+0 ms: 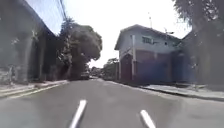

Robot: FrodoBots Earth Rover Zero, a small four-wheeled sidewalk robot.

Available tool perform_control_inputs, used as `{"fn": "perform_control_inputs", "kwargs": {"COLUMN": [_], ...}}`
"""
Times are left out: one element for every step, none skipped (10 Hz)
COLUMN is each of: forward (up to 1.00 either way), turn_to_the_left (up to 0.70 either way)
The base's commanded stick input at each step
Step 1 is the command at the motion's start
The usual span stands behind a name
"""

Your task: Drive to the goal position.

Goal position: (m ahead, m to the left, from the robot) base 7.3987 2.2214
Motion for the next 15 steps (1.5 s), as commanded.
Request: {"fn": "perform_control_inputs", "kwargs": {"forward": [1.0,1.0,1.0,1.0,1.0,1.0,1.0,1.0,1.0,1.0,1.0,1.0,1.0,1.0,1.0], "turn_to_the_left": [-0.2,-0.4,-0.4,-0.4,-0.4,-0.4,-0.4,-0.26,-0.02,0.0,0.0,0.0,0.0,0.0,0.0]}}
